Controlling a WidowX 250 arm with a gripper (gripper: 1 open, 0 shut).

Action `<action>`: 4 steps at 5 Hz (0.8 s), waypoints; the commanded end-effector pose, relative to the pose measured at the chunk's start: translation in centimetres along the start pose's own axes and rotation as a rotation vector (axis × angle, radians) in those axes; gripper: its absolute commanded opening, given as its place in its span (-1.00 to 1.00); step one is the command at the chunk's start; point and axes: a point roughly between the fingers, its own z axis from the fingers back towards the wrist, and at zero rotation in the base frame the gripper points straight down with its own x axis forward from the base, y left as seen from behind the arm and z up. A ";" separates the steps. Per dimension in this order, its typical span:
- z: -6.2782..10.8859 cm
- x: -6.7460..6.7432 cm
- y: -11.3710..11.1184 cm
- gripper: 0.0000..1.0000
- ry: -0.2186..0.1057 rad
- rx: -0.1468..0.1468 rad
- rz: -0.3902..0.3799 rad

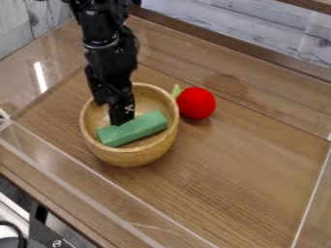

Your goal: Put the green stick in the brown bowl

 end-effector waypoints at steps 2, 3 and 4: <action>0.7 1.1 -1.8 1.00 0.000 0.015 -0.020; -0.1 1.3 -1.9 1.00 0.010 0.010 -0.028; -1.0 1.4 -1.8 -1.00 0.019 0.001 -0.035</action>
